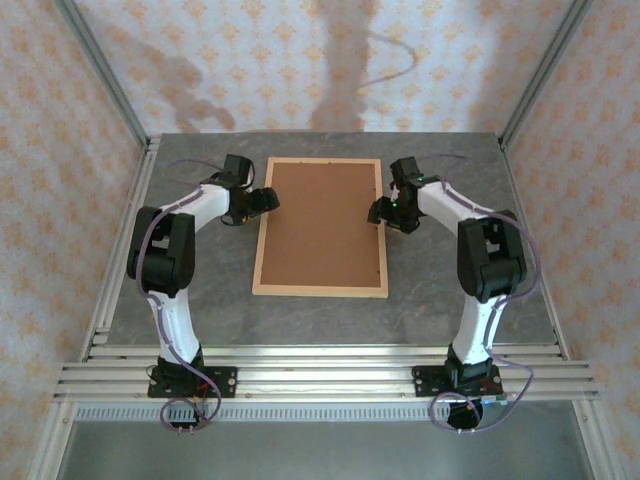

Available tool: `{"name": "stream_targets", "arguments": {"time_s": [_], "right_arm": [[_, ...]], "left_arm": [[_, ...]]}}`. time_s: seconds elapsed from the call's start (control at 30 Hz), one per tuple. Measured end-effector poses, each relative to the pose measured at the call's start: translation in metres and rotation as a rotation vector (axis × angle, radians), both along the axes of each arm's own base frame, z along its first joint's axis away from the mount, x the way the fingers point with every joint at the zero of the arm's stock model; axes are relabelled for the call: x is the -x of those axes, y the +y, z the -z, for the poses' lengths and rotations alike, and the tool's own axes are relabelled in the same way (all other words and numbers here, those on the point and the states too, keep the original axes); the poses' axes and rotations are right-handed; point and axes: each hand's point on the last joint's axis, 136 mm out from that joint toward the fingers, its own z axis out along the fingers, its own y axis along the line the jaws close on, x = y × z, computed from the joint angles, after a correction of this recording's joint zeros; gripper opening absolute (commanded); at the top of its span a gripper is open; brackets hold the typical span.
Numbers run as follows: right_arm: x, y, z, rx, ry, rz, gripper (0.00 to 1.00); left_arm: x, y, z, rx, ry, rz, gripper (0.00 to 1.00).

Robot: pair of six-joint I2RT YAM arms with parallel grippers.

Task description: Put the photo into the frame

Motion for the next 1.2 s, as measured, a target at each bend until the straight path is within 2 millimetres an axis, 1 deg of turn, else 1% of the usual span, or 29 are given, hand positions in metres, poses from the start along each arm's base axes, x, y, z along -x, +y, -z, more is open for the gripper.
{"name": "stream_targets", "arguments": {"time_s": [0.07, 0.1, 0.2, 0.27, 0.43, 0.57, 0.63, 0.73, 0.93, 1.1, 1.2], "right_arm": [[-0.006, -0.001, 0.007, 0.013, 0.003, -0.008, 0.59], [-0.008, -0.002, 0.009, 0.02, 0.004, -0.012, 0.58], [-0.01, -0.003, 0.015, 0.026, 0.01, -0.018, 0.52], [-0.011, -0.003, 0.017, 0.026, 0.011, -0.017, 0.44], [-0.018, 0.005, 0.018, -0.012, 0.008, -0.023, 0.28], [-0.021, 0.005, 0.016, -0.031, 0.0, -0.023, 0.21], [-0.021, 0.006, 0.016, -0.038, -0.003, -0.027, 0.2], [-0.023, 0.008, 0.016, -0.044, -0.012, -0.037, 0.18], [-0.024, 0.014, 0.016, -0.043, -0.028, -0.07, 0.18], [-0.022, 0.027, 0.016, -0.045, -0.04, -0.111, 0.17], [-0.019, 0.035, 0.016, -0.047, -0.045, -0.139, 0.17]], "left_arm": [[0.004, 0.007, 0.0, 0.0, 0.004, -0.016, 0.95], [0.006, 0.011, 0.002, 0.003, 0.009, -0.028, 0.96], [0.011, 0.02, 0.008, 0.004, 0.027, -0.051, 0.96], [0.011, 0.023, 0.009, 0.006, 0.03, -0.063, 0.96], [0.008, 0.022, 0.007, 0.014, 0.016, -0.067, 0.96], [0.003, 0.023, 0.002, 0.007, 0.002, -0.069, 0.96], [-0.003, 0.026, -0.002, -0.004, -0.009, -0.073, 0.96], [-0.019, 0.031, -0.011, -0.019, -0.04, -0.08, 0.96], [-0.046, 0.051, -0.023, -0.077, -0.068, -0.097, 0.95], [-0.071, 0.063, -0.032, -0.142, -0.08, -0.083, 0.93], [-0.084, 0.065, -0.03, -0.17, -0.071, -0.059, 0.93]]}}
